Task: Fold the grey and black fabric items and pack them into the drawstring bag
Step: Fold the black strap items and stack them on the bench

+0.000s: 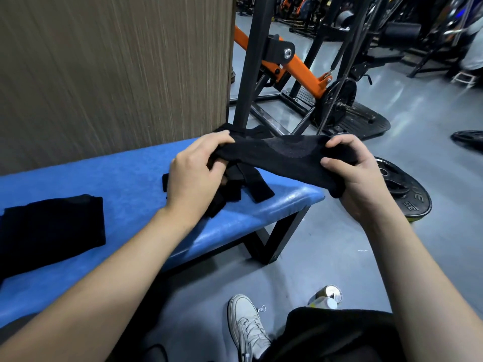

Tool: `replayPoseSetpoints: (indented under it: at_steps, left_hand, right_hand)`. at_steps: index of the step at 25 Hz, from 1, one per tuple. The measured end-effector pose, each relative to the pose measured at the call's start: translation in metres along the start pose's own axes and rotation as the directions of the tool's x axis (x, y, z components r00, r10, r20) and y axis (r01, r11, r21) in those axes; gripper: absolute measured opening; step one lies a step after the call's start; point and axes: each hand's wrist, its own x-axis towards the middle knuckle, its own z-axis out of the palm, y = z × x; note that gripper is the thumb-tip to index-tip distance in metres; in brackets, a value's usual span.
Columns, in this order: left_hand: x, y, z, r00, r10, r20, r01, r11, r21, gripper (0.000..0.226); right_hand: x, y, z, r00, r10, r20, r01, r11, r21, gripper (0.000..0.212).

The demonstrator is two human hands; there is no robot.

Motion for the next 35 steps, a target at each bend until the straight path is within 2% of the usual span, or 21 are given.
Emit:
replayPoseSetpoints:
  at_steps: [2,4,6,9,13,19,23,27,32,35]
  left_hand:
    - [0.001,-0.002,0.001,0.995,-0.04,0.09,0.059,0.973,-0.225,0.041]
    - [0.003,-0.011,-0.002,0.989,0.029,0.147,0.007,0.971,-0.239,0.037]
    - [0.004,-0.025,-0.007,0.972,0.114,0.205,-0.079,0.982,-0.17,0.031]
    - [0.002,-0.043,-0.017,0.944,0.172,0.281,-0.158,0.985,-0.071,0.03]
    - [-0.001,-0.053,-0.031,0.928,0.168,0.333,-0.184,0.983,0.017,0.031]
    - [-0.004,-0.059,-0.074,0.949,0.096,0.3,-0.127,0.988,0.088,0.032]
    - [-0.009,-0.067,-0.113,0.958,0.052,0.28,-0.102,0.981,0.167,0.034]
    - [-0.019,-0.083,-0.16,0.953,0.039,0.3,-0.113,0.966,0.233,0.038]
    - [-0.04,-0.104,-0.227,0.945,-0.013,0.325,-0.089,0.951,0.297,0.03]
    - [-0.057,-0.118,-0.26,0.943,-0.056,0.327,-0.062,0.938,0.34,0.025]
  right_hand:
    - [0.001,0.003,0.002,0.998,-0.026,-0.051,0.02,0.991,-0.129,0.036]
    - [0.001,0.009,0.002,0.996,-0.047,-0.072,0.025,0.957,-0.287,0.034]
    - [0.002,0.017,0.003,0.997,-0.047,-0.062,0.02,0.923,-0.385,0.031]
    - [0.003,0.023,0.004,1.0,0.006,-0.018,-0.012,0.924,-0.382,0.028]
    - [0.007,0.027,0.007,0.996,0.027,0.087,0.009,0.921,-0.389,0.034]
    - [0.018,0.029,0.035,0.996,0.052,0.067,-0.025,0.934,-0.356,0.034]
    - [0.028,0.037,0.07,0.989,0.099,0.112,-0.033,0.876,-0.481,0.038]
    - [0.033,0.039,0.111,0.965,0.127,0.23,0.003,0.871,-0.491,0.023]
    - [0.035,0.047,0.167,0.905,0.155,0.397,0.027,0.909,-0.417,0.037]
    - [0.032,0.052,0.199,0.865,0.185,0.466,0.027,0.911,-0.411,0.037]
